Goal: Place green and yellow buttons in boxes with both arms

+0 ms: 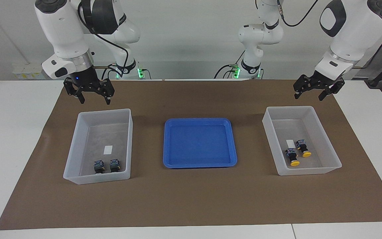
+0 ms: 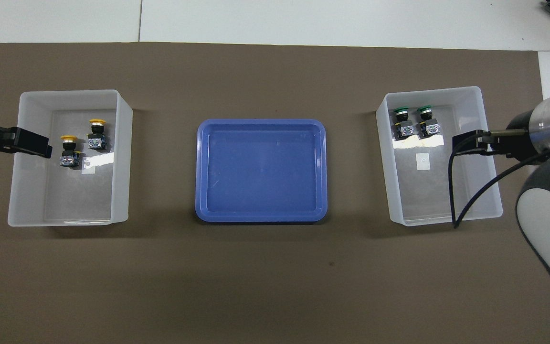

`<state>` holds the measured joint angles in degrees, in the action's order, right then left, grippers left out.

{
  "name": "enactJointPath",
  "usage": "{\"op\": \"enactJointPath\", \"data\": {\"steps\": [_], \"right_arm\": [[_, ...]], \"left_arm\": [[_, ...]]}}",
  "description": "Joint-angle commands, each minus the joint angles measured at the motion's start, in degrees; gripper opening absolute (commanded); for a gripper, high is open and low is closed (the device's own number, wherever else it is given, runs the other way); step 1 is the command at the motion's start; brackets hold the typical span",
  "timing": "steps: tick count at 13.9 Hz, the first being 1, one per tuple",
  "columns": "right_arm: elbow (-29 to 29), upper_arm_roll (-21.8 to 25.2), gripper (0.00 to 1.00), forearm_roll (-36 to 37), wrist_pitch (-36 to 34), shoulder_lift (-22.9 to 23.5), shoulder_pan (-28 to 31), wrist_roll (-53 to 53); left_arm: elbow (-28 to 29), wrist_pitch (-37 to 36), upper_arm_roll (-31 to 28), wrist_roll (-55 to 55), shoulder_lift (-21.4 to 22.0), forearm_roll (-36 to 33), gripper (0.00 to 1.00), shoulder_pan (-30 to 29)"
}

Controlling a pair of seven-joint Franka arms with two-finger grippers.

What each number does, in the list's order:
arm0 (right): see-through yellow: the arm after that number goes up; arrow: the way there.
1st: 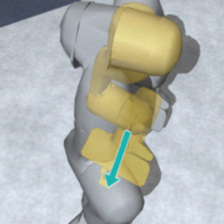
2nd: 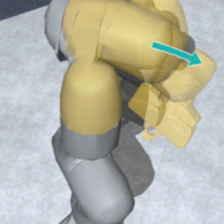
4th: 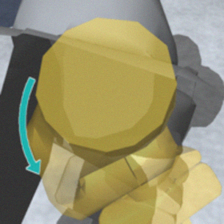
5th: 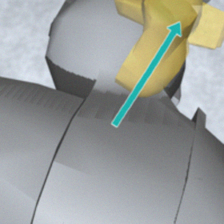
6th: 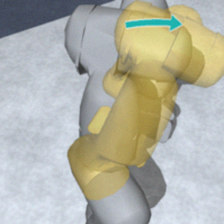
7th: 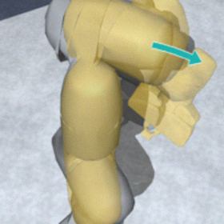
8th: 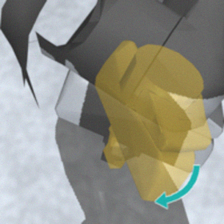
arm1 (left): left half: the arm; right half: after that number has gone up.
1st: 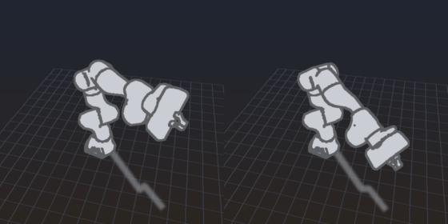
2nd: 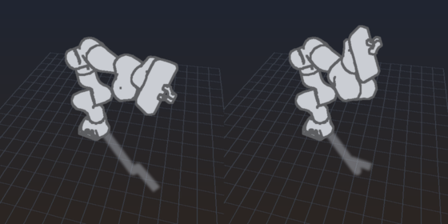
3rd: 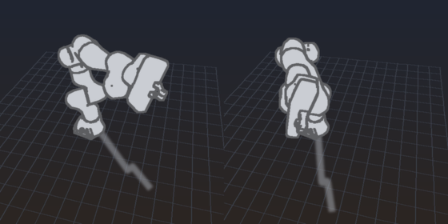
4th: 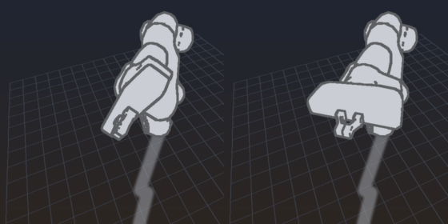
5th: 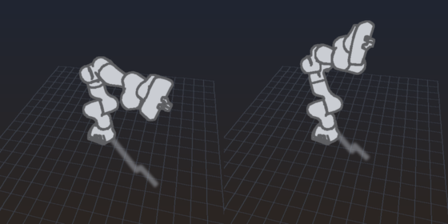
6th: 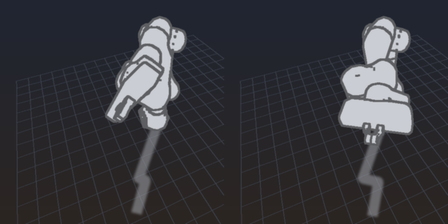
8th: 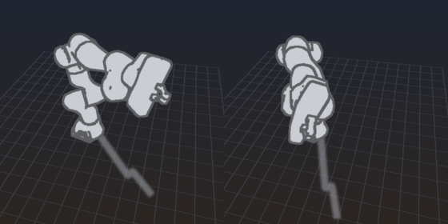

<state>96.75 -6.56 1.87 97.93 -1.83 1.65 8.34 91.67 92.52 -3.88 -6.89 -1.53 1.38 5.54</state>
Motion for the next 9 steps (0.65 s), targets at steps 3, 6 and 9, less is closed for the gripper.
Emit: {"op": "enactJointPath", "data": {"steps": [3,6,9], "right_arm": [[-4.55,-0.64,1.0,-0.03,-6.34,0.33,-0.16,-1.22],[-4.46,-0.73,1.0,-0.64,-6.96,0.42,-0.07,-1.22],[-4.02,-0.82,1.0,-0.64,-7.05,0.6,-0.25,-0.96]], "left_arm": [[2.2,0.55,0.11,-0.23,1.97,-0.85,1.0,-0.09],[2.2,0.55,0.11,-0.23,1.97,-0.85,1.0,-0.09],[2.2,0.55,0.11,-0.23,1.97,-0.85,1.0,-0.09]]}}
